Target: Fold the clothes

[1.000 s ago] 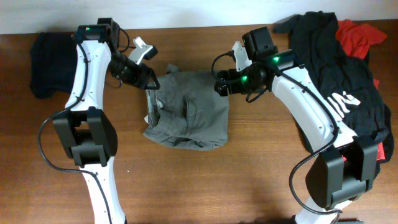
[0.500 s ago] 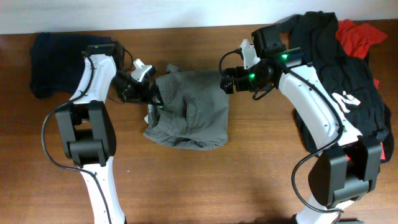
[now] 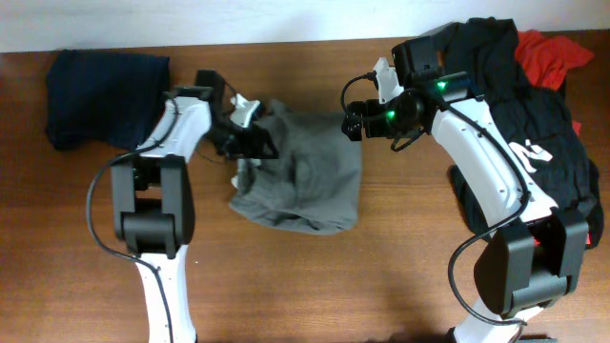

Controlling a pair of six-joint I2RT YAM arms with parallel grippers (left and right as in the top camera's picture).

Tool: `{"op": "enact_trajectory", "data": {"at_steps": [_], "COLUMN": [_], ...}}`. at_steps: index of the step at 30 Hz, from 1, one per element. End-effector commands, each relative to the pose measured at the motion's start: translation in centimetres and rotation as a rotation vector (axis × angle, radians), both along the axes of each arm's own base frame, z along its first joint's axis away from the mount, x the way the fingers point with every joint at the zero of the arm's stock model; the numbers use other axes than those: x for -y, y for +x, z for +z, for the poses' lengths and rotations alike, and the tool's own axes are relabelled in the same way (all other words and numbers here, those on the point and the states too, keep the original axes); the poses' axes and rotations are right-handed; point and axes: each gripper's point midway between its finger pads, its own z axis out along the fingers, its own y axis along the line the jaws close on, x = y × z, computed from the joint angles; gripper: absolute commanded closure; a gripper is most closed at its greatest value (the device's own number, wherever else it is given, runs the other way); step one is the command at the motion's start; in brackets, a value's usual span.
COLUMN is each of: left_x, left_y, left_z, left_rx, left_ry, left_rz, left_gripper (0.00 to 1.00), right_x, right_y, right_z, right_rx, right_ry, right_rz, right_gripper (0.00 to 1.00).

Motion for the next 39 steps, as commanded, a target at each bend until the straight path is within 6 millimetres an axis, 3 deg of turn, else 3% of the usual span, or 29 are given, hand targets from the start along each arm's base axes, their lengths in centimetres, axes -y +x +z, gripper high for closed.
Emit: {"op": "enact_trajectory", "data": {"at_steps": [1, 2, 5, 10, 14, 21, 27, 39], "left_x": [3.3, 4.0, 5.0, 5.1, 2.4, -5.0, -10.1, -13.0], "left_y": [-2.1, -2.1, -1.5, 0.4, 2.8, 8.5, 12.5, 15.5], "left_z": [-2.0, -2.0, -1.9, -0.8, 0.3, 3.0, 6.9, 14.5], "left_rx": [-0.055, -0.042, -0.014, -0.012, -0.031, 0.010, 0.166, 0.397], "left_ry": [0.015, 0.013, 0.004, -0.088, -0.174, -0.342, -0.420, -0.354], "left_rz": [-0.051, -0.066, -0.060, 0.038, 0.179, 0.455, 0.551, 0.583], "left_gripper": [0.84, 0.99, 0.99, 0.99, 0.99, 0.99, 0.99, 0.99], "right_x": [0.4, 0.4, 0.4, 1.3, 2.1, 2.6, 2.6, 2.6], "right_y": [0.1, 0.1, 0.1, 0.4, 0.6, 0.9, 1.0, 1.1], "right_z": [0.9, 0.9, 0.9, 0.9, 0.9, 1.0, 1.0, 1.1], "right_rx": [0.031, 0.030, 0.031, 0.030, 0.026, 0.034, 0.041, 0.042], "right_ry": [-0.006, -0.006, -0.007, -0.007, -0.008, -0.007, -0.006, -0.005], "right_rz": [-0.001, -0.001, -0.001, -0.021, -0.041, -0.052, -0.052, -0.052], "right_gripper": [0.02, 0.02, 0.02, 0.02, 0.02, 0.02, 0.02, 0.02]}}
